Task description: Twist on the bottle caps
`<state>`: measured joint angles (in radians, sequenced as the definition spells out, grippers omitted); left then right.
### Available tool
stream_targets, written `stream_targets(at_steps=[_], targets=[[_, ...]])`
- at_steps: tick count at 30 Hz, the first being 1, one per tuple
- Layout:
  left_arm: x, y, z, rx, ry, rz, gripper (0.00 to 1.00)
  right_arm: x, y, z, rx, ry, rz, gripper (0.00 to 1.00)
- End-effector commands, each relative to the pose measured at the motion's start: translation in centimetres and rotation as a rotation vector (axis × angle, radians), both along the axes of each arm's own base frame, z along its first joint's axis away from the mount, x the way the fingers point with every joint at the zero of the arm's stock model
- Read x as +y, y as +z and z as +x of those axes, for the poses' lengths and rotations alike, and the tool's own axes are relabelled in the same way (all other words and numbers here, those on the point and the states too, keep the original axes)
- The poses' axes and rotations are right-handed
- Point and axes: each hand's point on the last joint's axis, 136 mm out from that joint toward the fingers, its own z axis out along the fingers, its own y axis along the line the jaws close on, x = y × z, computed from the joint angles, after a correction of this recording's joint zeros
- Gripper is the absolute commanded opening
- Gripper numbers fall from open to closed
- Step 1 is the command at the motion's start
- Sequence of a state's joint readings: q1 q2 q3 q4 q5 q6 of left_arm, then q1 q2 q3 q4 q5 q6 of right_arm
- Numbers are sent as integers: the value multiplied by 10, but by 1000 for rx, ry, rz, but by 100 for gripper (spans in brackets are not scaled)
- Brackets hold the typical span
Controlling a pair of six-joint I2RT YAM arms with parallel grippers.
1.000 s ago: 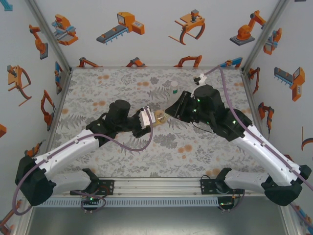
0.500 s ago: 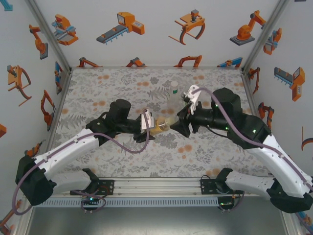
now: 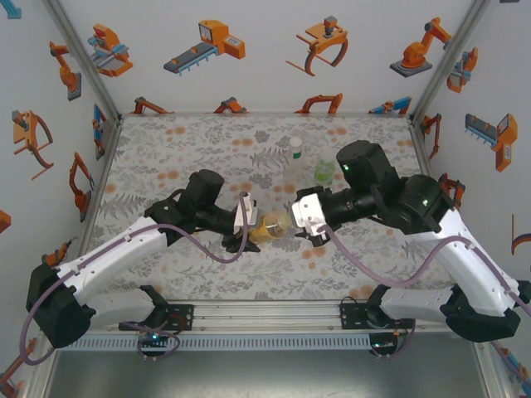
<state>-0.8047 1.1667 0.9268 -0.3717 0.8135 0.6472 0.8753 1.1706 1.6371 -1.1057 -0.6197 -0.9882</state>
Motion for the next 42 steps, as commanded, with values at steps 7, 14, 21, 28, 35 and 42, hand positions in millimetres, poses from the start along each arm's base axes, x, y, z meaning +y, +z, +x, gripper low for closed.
stream_targets(at_steps=[7, 14, 21, 28, 35, 42], targets=[[-1, 11, -11, 11, -76, -12, 0, 4, -6, -12, -66, 124, -54, 47], [-1, 11, -11, 8, -77, -14, 0, 5, -11, -13, -62, 127, -71, 34], [-1, 13, -8, -18, -56, -27, 0, 16, -5, 0, 52, -23, -22, 21], [-3, 12, 20, -110, 99, -45, 0, 30, -1, 36, 342, -403, 109, 19], [-4, 14, 63, -200, 312, -47, 0, 24, 4, 90, 831, -949, 351, 9], [-4, 21, 92, -262, 448, -74, 0, 15, -14, 109, 1186, -1254, 434, 1]])
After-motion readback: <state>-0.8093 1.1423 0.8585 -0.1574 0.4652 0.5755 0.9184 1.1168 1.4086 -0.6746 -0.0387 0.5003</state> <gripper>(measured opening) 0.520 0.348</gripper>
